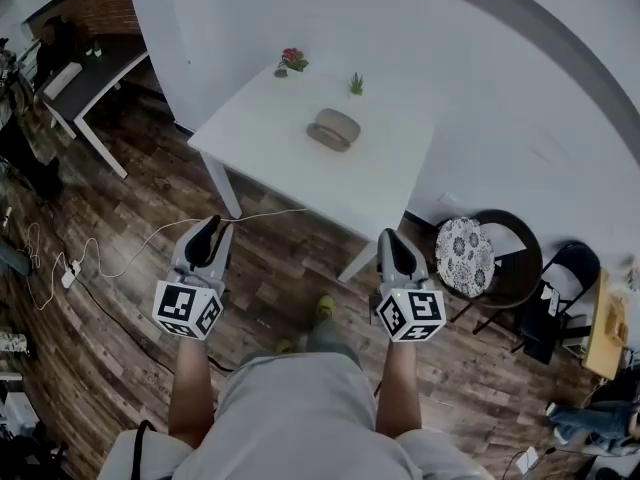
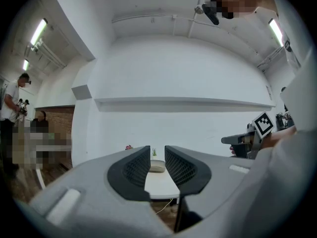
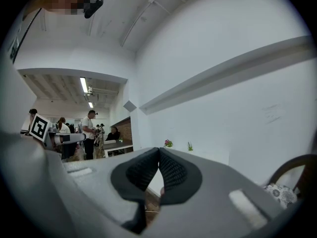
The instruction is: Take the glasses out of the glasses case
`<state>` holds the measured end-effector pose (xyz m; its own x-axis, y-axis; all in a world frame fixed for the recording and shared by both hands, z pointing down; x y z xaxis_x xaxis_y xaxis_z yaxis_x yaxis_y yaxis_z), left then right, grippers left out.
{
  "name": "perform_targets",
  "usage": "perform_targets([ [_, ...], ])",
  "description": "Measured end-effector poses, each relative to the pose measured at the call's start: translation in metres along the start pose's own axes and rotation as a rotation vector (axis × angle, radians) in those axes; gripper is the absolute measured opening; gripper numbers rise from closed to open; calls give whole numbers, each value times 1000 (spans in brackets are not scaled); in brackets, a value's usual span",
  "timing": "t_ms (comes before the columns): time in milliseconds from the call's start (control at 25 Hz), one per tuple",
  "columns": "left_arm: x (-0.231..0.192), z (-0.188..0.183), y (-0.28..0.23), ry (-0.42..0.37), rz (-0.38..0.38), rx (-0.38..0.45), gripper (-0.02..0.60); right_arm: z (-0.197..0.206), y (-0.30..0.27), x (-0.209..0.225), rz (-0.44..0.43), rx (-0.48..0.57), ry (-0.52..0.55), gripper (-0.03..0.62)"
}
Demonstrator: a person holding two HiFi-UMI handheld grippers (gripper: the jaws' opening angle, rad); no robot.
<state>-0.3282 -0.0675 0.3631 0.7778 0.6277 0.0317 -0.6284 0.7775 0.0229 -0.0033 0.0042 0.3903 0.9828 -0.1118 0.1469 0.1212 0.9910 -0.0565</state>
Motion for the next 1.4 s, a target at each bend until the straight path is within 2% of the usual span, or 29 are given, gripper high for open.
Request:
perform_targets([
  [320,-19,9,-38,-3,21,-9,87,7,-37,12,13,3,-13,3],
  [640,-37,19,-98,-3,36,-38,87,10,-87,43,28,-13,-36,3],
  [1120,-55,37,-226,-1,57,-111,87,11,-195,120,29,-64,-56,3],
  [1400,-52,47,-314,-34,97,-174,89,9,-261,174,20,-89,-88,3],
])
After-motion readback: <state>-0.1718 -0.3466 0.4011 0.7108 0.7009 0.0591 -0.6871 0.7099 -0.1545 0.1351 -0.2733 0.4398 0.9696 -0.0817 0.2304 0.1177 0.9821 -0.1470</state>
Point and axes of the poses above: the fingertips, and each gripper's own axes: y backward along the fingers, x to its right, z out of its underside, the point moved 5 cm from there along y, backward along the fingers, and after that the axes turned 1 degree about -y, right-handed, at the moved point
